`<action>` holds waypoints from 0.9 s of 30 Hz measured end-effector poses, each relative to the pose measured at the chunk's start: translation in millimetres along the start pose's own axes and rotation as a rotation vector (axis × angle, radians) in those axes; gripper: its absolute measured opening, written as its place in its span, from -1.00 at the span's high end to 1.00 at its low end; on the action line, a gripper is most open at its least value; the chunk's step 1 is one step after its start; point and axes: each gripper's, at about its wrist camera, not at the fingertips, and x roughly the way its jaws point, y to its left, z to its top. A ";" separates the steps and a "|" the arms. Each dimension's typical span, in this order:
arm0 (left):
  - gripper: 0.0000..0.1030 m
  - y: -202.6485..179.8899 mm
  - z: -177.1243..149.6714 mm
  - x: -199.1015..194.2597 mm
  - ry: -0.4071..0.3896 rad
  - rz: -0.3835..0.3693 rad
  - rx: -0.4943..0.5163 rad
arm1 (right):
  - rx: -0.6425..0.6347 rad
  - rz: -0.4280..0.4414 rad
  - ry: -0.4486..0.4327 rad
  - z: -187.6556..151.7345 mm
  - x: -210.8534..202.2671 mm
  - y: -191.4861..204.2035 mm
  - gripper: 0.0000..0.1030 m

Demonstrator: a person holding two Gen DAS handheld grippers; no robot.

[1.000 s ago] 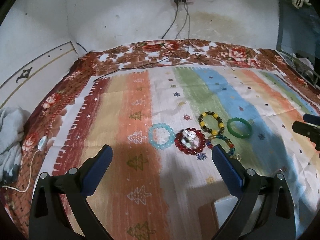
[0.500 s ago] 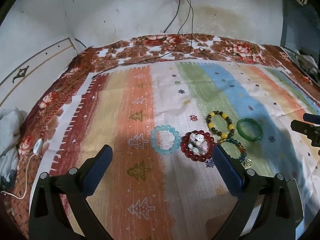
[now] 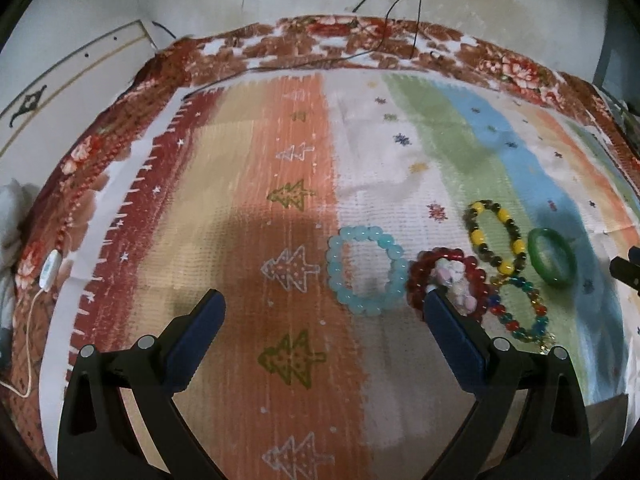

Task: Organize jewelry
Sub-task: 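Move the right tool toward the green jade bangle while the left tool approaches the light blue bracelet, then close the right tool on the green bangle while the left tool grasps the light blue bracelet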

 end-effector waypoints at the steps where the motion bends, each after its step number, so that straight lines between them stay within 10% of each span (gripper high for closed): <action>1: -0.89 0.4 1.1 3.3 0.006 0.003 0.003 | 0.000 -0.006 0.012 1.5 5.7 -0.3 -0.90; 27: -0.89 12.8 22.8 72.2 0.210 -0.014 -0.030 | 0.062 -0.094 0.176 19.1 75.3 -3.5 -0.92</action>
